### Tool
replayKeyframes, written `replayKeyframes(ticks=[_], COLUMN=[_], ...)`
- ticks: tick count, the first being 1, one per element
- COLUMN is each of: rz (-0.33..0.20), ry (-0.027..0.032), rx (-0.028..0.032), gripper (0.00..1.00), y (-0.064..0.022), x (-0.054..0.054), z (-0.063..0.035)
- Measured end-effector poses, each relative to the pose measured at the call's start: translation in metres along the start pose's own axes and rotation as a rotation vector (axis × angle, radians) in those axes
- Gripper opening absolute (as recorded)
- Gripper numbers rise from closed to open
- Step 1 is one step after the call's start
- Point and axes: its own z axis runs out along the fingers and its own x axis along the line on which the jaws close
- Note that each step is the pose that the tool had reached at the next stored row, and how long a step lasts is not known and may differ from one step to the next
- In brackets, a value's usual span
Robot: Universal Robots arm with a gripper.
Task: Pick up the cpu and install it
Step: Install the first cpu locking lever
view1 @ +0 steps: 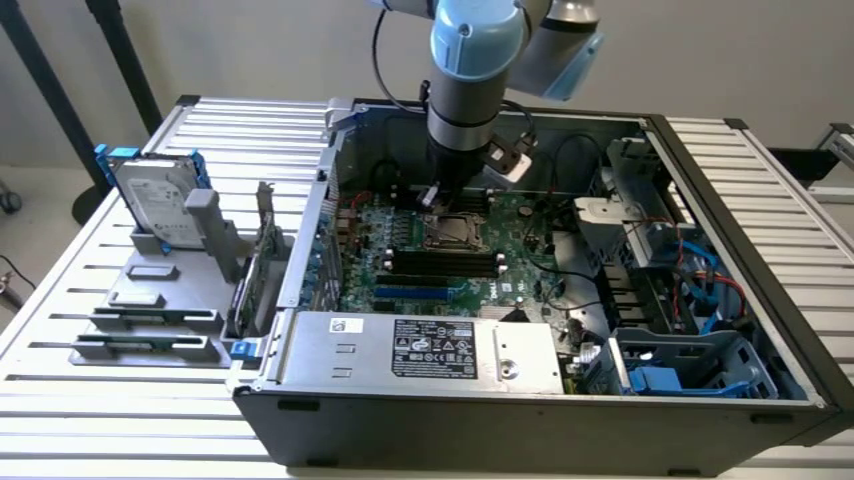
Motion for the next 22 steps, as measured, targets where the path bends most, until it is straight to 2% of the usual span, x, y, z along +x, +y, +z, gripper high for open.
replayKeyframes(ticks=[6,17,22], rz=[0.003,0.006,0.009], ry=[-0.0052,-0.0123,-0.0174], rx=[0.0069,0.0157,0.0231], gripper=[0.11,0.11,0.11], y=[0.0055,0.0150,0.0195], x=[0.004,0.011,0.014], z=[0.0003,0.0020,0.0025])
